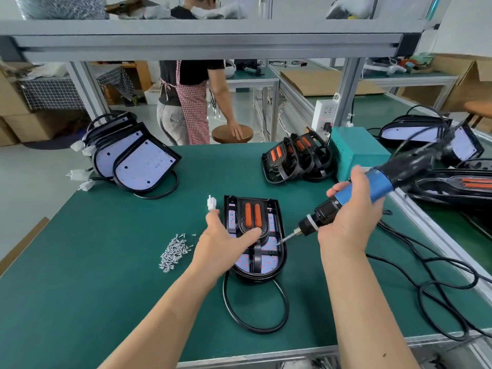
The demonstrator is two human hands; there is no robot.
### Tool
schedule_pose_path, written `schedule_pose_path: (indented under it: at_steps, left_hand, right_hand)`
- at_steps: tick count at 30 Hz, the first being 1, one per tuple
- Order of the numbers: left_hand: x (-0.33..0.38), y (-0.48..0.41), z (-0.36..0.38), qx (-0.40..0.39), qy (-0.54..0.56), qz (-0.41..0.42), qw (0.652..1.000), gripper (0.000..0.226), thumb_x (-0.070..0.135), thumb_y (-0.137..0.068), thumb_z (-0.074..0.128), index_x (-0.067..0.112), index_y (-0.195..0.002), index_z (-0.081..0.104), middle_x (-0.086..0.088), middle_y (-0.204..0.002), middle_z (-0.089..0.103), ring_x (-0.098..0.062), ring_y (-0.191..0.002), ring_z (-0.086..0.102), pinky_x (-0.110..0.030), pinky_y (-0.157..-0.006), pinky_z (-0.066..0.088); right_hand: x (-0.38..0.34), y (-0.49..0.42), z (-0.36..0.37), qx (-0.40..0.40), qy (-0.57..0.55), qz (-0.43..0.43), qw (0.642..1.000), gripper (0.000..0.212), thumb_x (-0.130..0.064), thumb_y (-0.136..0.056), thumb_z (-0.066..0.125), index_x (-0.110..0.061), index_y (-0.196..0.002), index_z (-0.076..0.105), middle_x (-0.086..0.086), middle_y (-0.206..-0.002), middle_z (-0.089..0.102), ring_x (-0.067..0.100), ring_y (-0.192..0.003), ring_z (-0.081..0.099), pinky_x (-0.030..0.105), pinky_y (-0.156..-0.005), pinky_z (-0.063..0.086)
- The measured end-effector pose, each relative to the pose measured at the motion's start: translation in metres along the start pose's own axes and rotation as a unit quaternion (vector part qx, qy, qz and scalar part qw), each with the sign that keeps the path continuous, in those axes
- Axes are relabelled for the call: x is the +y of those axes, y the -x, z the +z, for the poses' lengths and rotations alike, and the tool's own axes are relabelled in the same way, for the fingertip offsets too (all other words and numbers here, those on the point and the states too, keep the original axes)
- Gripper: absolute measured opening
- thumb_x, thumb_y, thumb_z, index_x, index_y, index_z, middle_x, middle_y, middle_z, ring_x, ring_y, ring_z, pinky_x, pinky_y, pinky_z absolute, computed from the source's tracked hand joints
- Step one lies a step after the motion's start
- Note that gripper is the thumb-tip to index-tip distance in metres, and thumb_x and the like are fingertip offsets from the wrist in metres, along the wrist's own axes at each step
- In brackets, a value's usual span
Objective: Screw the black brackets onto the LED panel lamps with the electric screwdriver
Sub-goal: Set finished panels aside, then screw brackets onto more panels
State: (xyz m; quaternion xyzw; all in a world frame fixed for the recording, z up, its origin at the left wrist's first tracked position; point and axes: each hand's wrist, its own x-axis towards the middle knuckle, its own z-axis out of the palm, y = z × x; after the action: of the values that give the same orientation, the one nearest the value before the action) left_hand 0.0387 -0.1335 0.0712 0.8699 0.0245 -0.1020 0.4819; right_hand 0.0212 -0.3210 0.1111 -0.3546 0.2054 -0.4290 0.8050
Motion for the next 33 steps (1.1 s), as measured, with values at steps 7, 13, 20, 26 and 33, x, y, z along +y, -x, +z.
schedule_pose_path:
  at_steps: [7, 13, 20, 26, 33]
  left_hand:
    - [0.002, -0.01, 0.002, -0.04, 0.036, -0.009, 0.998, 0.071, 0.05, -0.057, 0.082, 0.019, -0.113, 0.052, 0.0, -0.107, 0.07, -0.021, -0.1, 0.067, -0.046, -0.095, 0.053]
    - [0.003, -0.008, 0.007, -0.023, 0.059, -0.012, 0.998, 0.065, 0.045, -0.059, 0.081, 0.019, -0.11, 0.05, -0.002, -0.103, 0.071, -0.023, -0.097, 0.068, -0.048, -0.094, 0.053]
    - [-0.001, -0.012, 0.01, -0.013, 0.071, -0.021, 0.997, 0.054, 0.035, -0.07, 0.086, 0.021, -0.107, 0.048, -0.001, -0.101, 0.07, -0.023, -0.096, 0.068, -0.047, -0.092, 0.054]
    - [-0.002, -0.013, 0.011, -0.013, 0.067, -0.019, 0.997, 0.053, 0.037, -0.07, 0.085, 0.024, -0.104, 0.047, 0.002, -0.101, 0.07, -0.02, -0.095, 0.067, -0.046, -0.092, 0.054]
    - [-0.004, -0.009, 0.014, 0.012, 0.034, -0.008, 0.999, 0.064, 0.055, -0.058, 0.074, 0.023, -0.107, 0.049, 0.003, -0.1, 0.069, -0.023, -0.097, 0.066, -0.048, -0.092, 0.053]
  right_hand:
    - [0.011, 0.003, 0.02, -0.103, 0.065, -0.052, 0.991, 0.019, -0.02, -0.086, 0.07, -0.014, -0.099, 0.058, 0.008, -0.065, 0.052, 0.017, -0.054, 0.048, 0.02, -0.053, 0.045]
    - [0.02, 0.005, 0.022, -0.147, 0.077, -0.056, 0.985, 0.02, -0.017, -0.086, 0.069, -0.011, -0.101, 0.059, -0.002, -0.061, 0.056, 0.015, -0.049, 0.049, 0.022, -0.053, 0.043]
    - [0.024, 0.004, 0.023, -0.155, 0.087, -0.057, 0.982, 0.028, -0.021, -0.084, 0.071, -0.007, -0.106, 0.061, 0.004, -0.064, 0.055, 0.015, -0.05, 0.05, 0.021, -0.054, 0.045]
    - [0.027, 0.007, 0.024, -0.177, 0.093, -0.052, 0.978, 0.031, -0.022, -0.083, 0.071, -0.005, -0.106, 0.061, 0.003, -0.062, 0.054, 0.015, -0.049, 0.049, 0.022, -0.054, 0.046]
    - [0.029, 0.013, 0.025, -0.215, 0.117, -0.069, 0.967, 0.018, -0.017, -0.081, 0.07, -0.016, -0.096, 0.06, 0.005, -0.063, 0.053, 0.015, -0.05, 0.049, 0.02, -0.054, 0.046]
